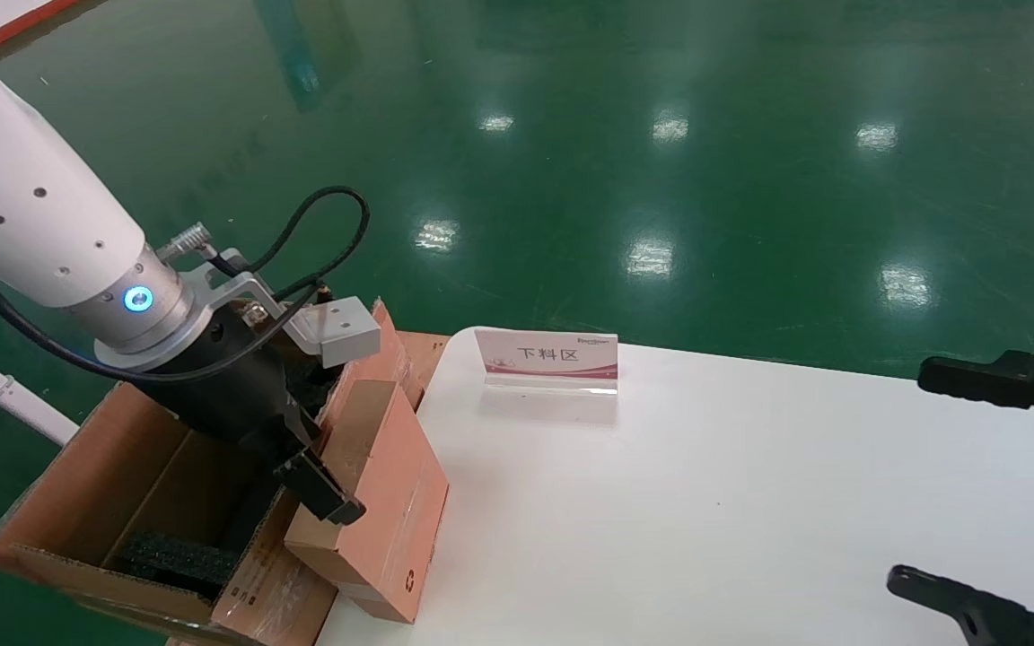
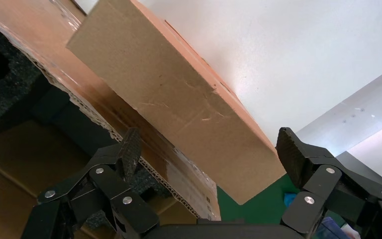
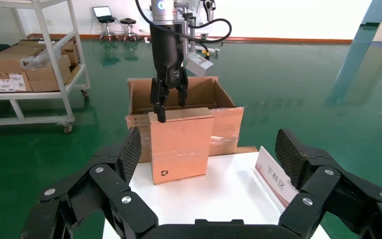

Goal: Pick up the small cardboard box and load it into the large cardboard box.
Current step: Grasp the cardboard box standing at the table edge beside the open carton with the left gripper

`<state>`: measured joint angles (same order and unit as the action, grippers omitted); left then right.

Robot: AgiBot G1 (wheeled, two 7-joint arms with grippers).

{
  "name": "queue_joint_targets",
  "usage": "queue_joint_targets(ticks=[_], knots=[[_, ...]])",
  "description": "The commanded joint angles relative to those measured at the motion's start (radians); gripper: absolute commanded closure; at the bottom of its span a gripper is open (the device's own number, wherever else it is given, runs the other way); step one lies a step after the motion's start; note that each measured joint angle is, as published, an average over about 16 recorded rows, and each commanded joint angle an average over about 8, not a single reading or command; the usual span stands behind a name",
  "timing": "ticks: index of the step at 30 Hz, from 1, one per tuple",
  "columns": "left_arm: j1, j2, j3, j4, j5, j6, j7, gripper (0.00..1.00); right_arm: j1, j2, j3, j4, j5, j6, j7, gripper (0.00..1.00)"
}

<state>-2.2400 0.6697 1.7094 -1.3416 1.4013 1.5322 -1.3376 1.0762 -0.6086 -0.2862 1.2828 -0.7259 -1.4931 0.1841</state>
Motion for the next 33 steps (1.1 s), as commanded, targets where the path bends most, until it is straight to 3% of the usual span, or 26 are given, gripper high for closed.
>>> queue_joint_targets(ticks=[1,30,31,33], knots=[[0.002,0.000,0.008,0.001,-0.003,-0.005,-0.004,0.00,0.000,0.000,0.000,0.000,0.000,0.000,0.000,0.00],[0.073,0.009,0.042,0.017,0.019,-0.092,-0.004,0.00,0.000,0.001,-0.002,0.000,0.001,0.001,-0.001,0.00],[0.073,0.009,0.042,0.017,0.019,-0.091,-0.004,0.07,0.000,0.001,-0.002,0.000,0.001,0.001,-0.001,0.00],[0.073,0.010,0.042,0.017,0.019,-0.090,-0.005,0.32,0.000,0.001,-0.002,0.000,0.001,0.001,-0.001,0.23]])
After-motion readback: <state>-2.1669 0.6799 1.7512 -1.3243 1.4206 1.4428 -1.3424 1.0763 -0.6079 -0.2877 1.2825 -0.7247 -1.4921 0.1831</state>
